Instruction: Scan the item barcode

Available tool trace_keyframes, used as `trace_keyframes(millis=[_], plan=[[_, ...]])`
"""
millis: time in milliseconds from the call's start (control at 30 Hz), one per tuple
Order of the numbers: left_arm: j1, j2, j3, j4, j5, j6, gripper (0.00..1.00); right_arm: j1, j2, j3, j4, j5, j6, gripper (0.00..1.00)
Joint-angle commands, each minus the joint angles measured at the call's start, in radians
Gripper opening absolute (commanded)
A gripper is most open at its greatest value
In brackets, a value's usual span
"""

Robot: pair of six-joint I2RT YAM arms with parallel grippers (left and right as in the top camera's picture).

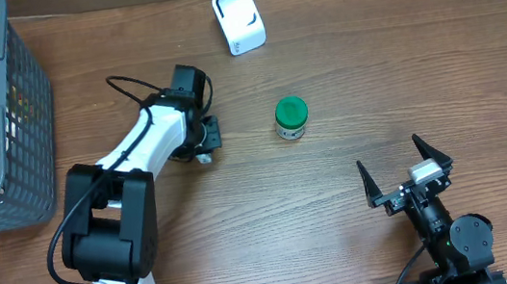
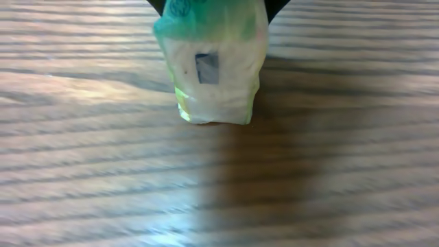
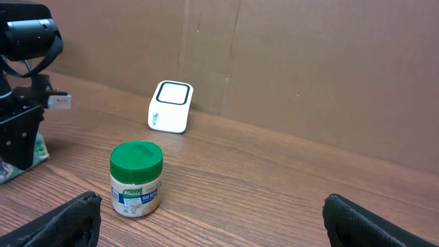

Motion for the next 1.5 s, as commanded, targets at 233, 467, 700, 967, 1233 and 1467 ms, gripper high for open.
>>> trace_keyframes(millis=[233,467,700,967,1233,1467], plan=[[-0.173,-0.006,-0.008,0.028,0.04,-0.212,0.09,0.002,-0.008,-0.011,0.003,-0.002,-0.001,1.0],[-0.215,-0.006,-0.008,0.06,0.04,-0.262,0.1,0.002,-0.008,-0.011,0.003,-0.002,-0.001,1.0],[-0.217,-0.006,-0.008,0.089,0.046,-0.274,0.07,0.002,-0.008,-0.011,0.003,-0.002,-0.001,1.0],[-0.222,-0.006,0.026,0.047,0.082,-0.262,0.04,0.002,-0.008,-0.011,0.003,-0.002,-0.001,1.0],[-0.236,-0.006,0.244,-0.205,-0.019,-0.271,0.04,0.002,-0.008,-0.011,0.003,-0.002,-0.001,1.0],[-0.241,-0.003,0.27,-0.244,-0.041,-0.316,0.04,0.002,-0.008,-0.011,0.003,-0.002,-0.001,1.0]])
